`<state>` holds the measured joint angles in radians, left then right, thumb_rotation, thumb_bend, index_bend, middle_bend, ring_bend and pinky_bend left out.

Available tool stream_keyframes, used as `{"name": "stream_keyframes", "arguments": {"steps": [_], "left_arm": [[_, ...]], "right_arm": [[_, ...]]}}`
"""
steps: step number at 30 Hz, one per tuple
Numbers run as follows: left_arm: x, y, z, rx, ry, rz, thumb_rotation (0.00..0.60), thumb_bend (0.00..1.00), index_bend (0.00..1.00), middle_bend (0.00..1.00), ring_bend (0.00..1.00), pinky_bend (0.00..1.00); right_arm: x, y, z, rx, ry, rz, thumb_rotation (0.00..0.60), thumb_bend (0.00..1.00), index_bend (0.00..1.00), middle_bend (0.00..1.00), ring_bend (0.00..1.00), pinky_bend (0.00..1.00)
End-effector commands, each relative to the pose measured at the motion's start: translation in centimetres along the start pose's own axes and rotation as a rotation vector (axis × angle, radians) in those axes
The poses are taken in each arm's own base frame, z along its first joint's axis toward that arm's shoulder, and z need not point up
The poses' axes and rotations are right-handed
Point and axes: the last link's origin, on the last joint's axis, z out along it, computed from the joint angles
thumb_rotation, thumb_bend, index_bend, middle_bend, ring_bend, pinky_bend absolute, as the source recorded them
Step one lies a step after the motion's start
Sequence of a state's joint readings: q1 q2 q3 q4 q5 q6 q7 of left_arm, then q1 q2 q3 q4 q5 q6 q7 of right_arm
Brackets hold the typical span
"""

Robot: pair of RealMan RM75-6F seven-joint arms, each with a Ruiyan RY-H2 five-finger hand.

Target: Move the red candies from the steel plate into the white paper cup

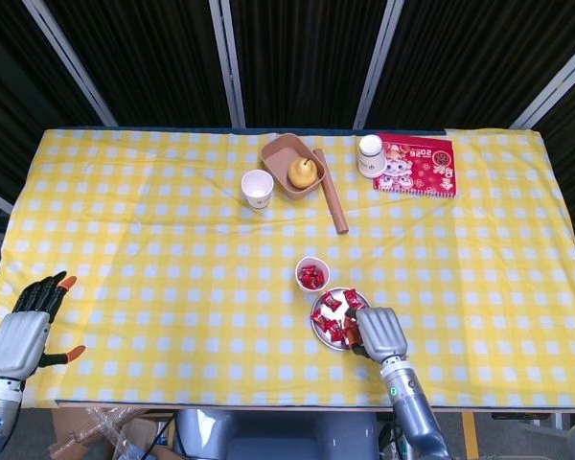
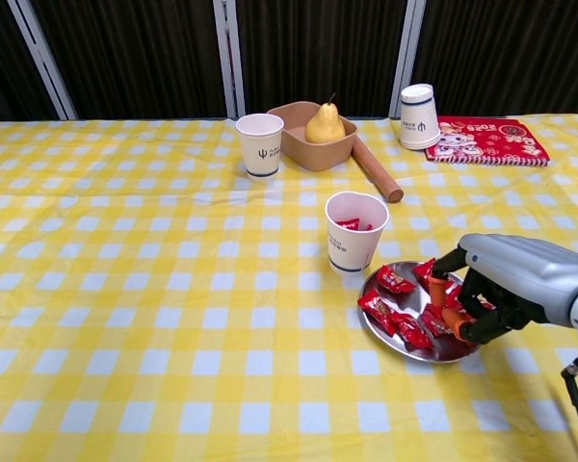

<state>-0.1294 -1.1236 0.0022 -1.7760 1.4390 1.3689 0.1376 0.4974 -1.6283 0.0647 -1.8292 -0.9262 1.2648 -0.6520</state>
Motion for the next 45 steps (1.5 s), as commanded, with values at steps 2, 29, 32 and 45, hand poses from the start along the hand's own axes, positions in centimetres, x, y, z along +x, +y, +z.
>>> {"name": "stream_keyframes", "arguments": {"steps": [2,29,32,45], "left_arm": [[0.0,0.0,0.0,-0.002,0.001,-0.001,0.600,0.00,0.00,0.00,0.00,0.00],[0.1,-0.1,0.2,0.007,-0.011,-0.010,0.600,0.00,0.00,0.00,0.00,0.00],[0.1,-0.1,0.3,0.003,-0.006,-0.010,0.600,0.00,0.00,0.00,0.00,0.00],[0.1,-0.2,0.4,0.008,-0.024,-0.021,0.600,0.00,0.00,0.00,0.00,0.00]], "right_arm": [[0.3,-0.1,-0.1,0.004,0.011,0.008,0.600,0.58,0.53,0.87,0.97,1.00],[9.8,-6.8,3.4,0.099,0.174,0.021,0.600,0.58,0.53,0.87,0.97,1.00],[9.6,-7.2,4.3,0.095,0.158,0.015,0.600,0.58,0.53,0.87,0.97,1.00],[7.5,-6.7,7.5,0.054,0.114,0.009,0.600,0.58,0.53,0.87,0.97,1.00]]}}
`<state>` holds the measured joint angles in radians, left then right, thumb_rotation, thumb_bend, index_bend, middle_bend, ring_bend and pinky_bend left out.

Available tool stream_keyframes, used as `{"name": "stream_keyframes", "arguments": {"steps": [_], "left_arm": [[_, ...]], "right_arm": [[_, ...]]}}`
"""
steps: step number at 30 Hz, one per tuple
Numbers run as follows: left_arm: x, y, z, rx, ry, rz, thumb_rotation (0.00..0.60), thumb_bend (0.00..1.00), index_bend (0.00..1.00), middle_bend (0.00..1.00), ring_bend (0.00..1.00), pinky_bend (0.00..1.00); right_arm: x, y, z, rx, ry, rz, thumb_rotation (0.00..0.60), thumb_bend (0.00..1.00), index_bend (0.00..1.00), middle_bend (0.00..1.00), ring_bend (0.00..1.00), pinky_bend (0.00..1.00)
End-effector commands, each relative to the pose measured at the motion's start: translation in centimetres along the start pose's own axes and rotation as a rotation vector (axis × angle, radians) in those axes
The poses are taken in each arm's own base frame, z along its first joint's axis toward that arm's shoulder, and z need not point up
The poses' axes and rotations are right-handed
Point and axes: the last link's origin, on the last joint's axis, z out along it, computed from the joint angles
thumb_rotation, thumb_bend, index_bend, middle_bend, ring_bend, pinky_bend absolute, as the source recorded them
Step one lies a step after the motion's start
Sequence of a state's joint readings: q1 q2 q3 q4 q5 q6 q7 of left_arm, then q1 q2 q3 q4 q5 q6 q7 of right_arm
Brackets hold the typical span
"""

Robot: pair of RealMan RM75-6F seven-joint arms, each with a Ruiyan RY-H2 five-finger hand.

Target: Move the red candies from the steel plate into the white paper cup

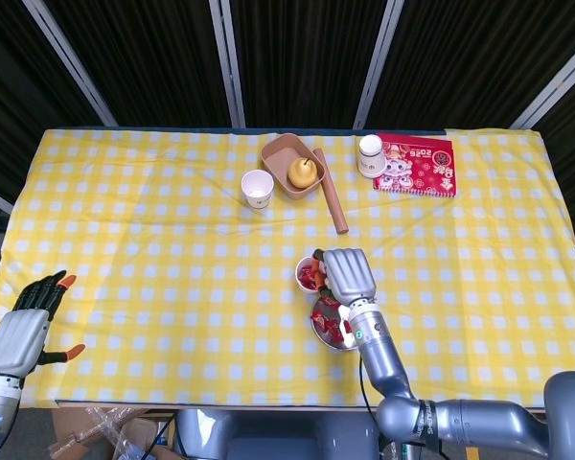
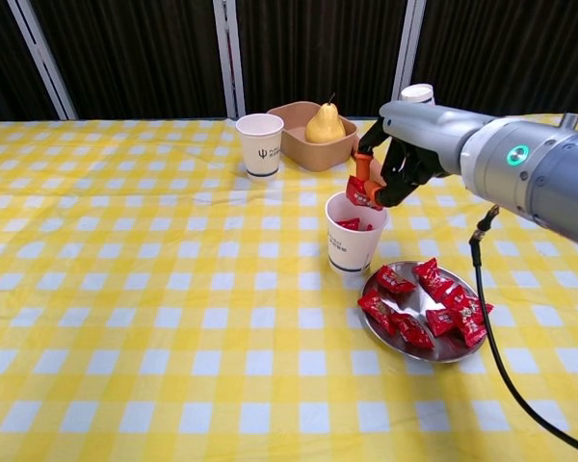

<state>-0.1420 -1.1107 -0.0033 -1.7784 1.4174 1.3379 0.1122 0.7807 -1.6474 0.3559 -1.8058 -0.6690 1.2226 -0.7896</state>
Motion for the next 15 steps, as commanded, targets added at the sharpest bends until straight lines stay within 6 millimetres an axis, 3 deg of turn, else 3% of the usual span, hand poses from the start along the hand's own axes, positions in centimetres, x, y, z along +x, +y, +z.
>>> {"name": "stream_keyframes", "arguments": {"steps": [1,11,15], "left_arm": [[-0.01,0.03,0.04,0.000,-0.002,-0.005,0.600,0.00,0.00,0.00,0.00,0.00],[-0.02,0.00,0.07,0.005,-0.008,-0.011,0.600,0.00,0.00,0.00,0.00,0.00],[0.03,0.00,0.04,0.004,-0.006,-0.010,0.600,0.00,0.00,0.00,0.00,0.00]], "right_arm": [[-0.80,0.17,0.54,-0.005,-0.015,0.005,0.600,0.58,0.53,0.87,0.97,1.00],[-0.99,0.09,0.96,0.001,0.023,0.012,0.600,0.53,0.39,0.87,0.97,1.00],[-0.33,0.86,0.00,-0.006,0.042,0.013,0.600,0.52,0.37,0.87,0.97,1.00]]}}
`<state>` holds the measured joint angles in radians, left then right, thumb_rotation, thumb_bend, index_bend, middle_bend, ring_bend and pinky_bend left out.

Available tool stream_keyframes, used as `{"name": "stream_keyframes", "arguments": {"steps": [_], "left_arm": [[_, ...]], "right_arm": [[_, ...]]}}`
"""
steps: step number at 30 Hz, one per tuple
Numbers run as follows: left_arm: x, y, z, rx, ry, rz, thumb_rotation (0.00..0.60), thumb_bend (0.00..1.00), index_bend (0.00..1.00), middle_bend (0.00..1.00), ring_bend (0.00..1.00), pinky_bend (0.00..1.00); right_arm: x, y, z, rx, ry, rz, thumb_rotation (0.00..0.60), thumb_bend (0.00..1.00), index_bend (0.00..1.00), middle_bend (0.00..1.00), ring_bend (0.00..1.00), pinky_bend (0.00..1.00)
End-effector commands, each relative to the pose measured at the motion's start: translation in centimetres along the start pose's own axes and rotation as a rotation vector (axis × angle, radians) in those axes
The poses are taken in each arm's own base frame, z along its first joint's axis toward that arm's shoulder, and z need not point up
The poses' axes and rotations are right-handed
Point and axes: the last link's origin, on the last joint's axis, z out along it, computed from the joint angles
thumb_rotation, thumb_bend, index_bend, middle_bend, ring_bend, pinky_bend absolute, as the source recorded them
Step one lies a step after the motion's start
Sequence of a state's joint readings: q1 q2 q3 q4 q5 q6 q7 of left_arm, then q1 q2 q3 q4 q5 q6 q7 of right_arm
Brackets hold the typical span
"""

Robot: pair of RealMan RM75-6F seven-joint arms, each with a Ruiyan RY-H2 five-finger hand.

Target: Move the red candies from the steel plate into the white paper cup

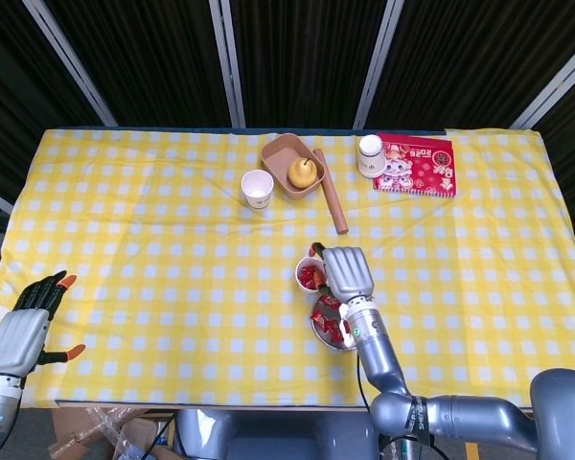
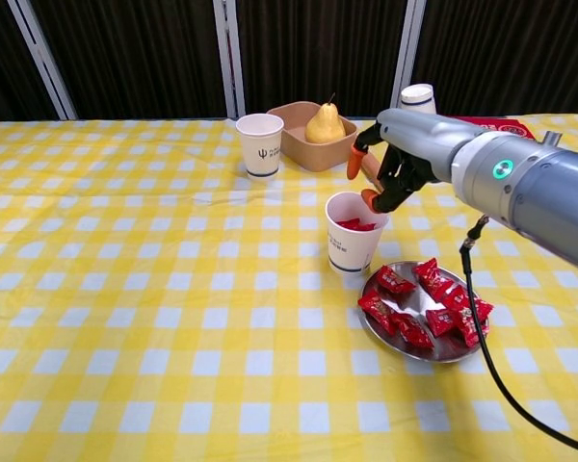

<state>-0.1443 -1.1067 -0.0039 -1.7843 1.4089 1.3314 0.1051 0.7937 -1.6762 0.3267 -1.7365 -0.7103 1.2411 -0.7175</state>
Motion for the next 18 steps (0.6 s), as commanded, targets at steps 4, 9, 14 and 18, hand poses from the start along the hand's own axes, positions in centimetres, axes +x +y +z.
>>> {"name": "stream_keyframes", "arguments": {"steps": [4,9,14,18], "left_arm": [[0.0,0.1,0.0,-0.005,0.004,0.003,0.600,0.00,0.00,0.00,0.00,0.00],[0.0,0.1,-0.1,-0.006,0.013,0.005,0.600,0.00,0.00,0.00,0.00,0.00],[0.1,0.2,-0.2,-0.015,0.025,0.012,0.600,0.00,0.00,0.00,0.00,0.00],[0.0,0.3,-0.4,-0.021,0.030,0.017,0.600,0.00,0.00,0.00,0.00,0.00]], "right_arm": [[0.8,1.3,-2.4,0.000,0.007,-0.023,0.600,0.51,0.37,0.87,0.97,1.00],[0.2,2.9,-5.1,-0.013,-0.025,-0.045,0.600,0.46,0.37,0.87,0.97,1.00],[-0.8,4.4,-6.6,-0.037,-0.043,-0.066,0.600,0.41,0.37,0.87,0.97,1.00],[-1.9,5.8,-7.7,-0.057,-0.062,-0.093,0.600,0.41,0.37,0.87,0.97,1.00]]}}
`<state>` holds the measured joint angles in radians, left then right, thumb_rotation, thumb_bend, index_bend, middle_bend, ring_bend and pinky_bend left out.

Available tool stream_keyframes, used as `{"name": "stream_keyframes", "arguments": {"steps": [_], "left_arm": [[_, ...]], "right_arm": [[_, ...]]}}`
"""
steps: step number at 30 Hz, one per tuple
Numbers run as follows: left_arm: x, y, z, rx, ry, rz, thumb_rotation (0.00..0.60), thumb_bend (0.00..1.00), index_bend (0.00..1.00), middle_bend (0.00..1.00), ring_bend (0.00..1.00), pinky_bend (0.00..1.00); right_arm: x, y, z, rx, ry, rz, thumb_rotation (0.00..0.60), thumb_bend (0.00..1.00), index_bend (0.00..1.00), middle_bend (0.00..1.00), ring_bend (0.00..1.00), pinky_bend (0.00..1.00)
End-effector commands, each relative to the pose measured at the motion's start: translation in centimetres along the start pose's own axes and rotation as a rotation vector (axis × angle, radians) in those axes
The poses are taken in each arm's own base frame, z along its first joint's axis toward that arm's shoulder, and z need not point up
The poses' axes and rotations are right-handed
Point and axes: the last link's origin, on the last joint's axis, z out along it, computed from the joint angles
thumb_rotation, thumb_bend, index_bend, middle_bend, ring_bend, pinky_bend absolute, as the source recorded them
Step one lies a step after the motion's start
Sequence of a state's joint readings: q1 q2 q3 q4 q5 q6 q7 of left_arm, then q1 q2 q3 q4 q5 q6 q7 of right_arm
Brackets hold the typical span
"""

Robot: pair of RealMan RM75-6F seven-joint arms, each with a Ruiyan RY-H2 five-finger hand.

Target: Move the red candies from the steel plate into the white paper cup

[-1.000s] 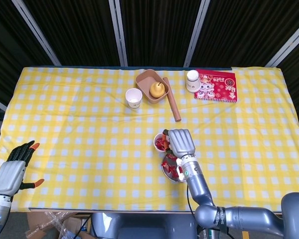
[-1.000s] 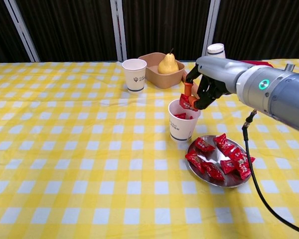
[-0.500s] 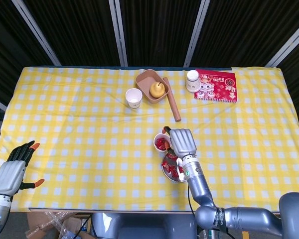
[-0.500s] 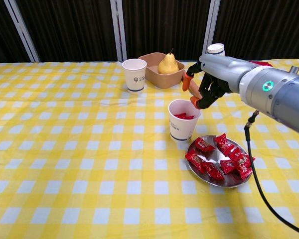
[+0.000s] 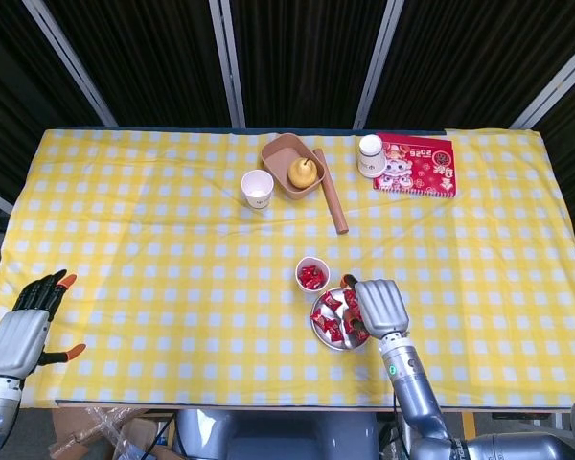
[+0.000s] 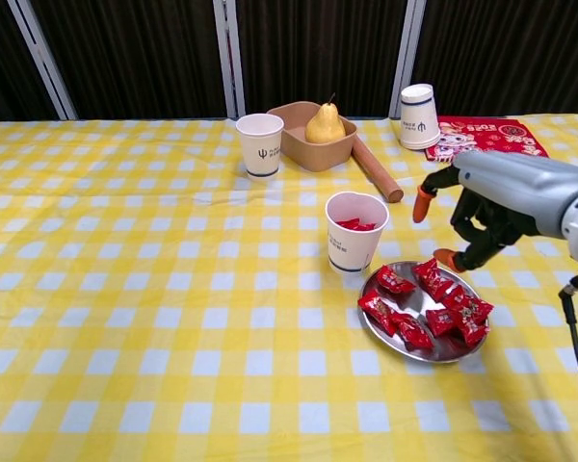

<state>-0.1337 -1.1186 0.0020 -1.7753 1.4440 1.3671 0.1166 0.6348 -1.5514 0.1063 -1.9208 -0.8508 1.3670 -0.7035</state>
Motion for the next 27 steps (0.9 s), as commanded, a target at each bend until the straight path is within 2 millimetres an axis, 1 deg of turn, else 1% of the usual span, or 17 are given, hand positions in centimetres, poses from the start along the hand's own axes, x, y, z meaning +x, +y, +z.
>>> {"name": "stream_keyframes", "arguments": {"steps": [1,5,8,16,22,27], "left_arm": [[0.0,0.0,-0.1,-0.001,0.001,0.003,0.600,0.00,0.00,0.00,0.00,0.00],[-0.1,0.1,-0.1,-0.002,0.005,0.007,0.600,0.00,0.00,0.00,0.00,0.00],[-0.1,0.0,-0.1,0.002,0.006,0.009,0.600,0.00,0.00,0.00,0.00,0.00],[-0.2,0.0,-0.1,0.010,0.002,0.012,0.600,0.00,0.00,0.00,0.00,0.00],[-0.3,0.0,0.0,0.015,-0.001,0.012,0.600,0.00,0.00,0.00,0.00,0.00],[-0.3,0.0,-0.1,0.014,0.001,0.012,0.600,0.00,0.00,0.00,0.00,0.00]], "right_arm": [[-1.0,1.3,-0.8,-0.022,-0.010,-0.018,0.600,0.41,0.37,0.87,0.97,1.00],[-2.0,2.3,-1.2,-0.047,-0.033,-0.025,0.600,0.41,0.37,0.87,0.97,1.00],[-2.5,2.8,-1.4,-0.054,-0.045,-0.031,0.600,0.41,0.37,0.87,0.97,1.00],[-2.9,3.5,-1.6,-0.068,-0.072,-0.041,0.600,0.40,0.37,0.87,0.97,1.00],[-2.9,3.2,-2.2,-0.049,-0.085,-0.018,0.600,0.36,0.37,0.87,0.97,1.00],[-3.7,3.1,-2.4,-0.041,-0.109,-0.036,0.600,0.34,0.37,0.87,0.97,1.00]]}}
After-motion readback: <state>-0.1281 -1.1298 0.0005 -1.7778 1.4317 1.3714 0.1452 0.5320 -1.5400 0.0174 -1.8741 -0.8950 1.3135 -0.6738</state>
